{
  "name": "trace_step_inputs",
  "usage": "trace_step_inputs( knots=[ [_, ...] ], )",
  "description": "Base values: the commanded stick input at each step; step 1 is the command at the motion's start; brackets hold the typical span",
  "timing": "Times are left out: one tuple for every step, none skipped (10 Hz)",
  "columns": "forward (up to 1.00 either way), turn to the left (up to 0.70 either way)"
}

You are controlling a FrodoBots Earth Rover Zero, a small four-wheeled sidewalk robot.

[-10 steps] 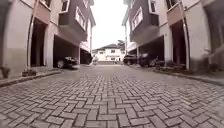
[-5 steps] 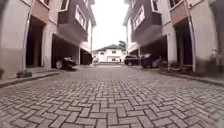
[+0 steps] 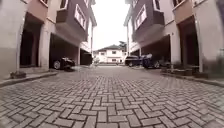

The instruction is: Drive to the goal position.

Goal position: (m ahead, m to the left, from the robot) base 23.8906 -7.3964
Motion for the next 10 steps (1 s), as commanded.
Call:
trace_step_inputs(
  knots=[
    [0.70,0.00],
    [0.70,0.00],
    [0.70,0.00],
    [0.70,0.00],
    [0.70,0.00],
    [0.70,0.00],
    [0.70,0.00],
    [0.70,0.00],
    [0.70,0.00],
    [0.70,0.00]
  ],
)
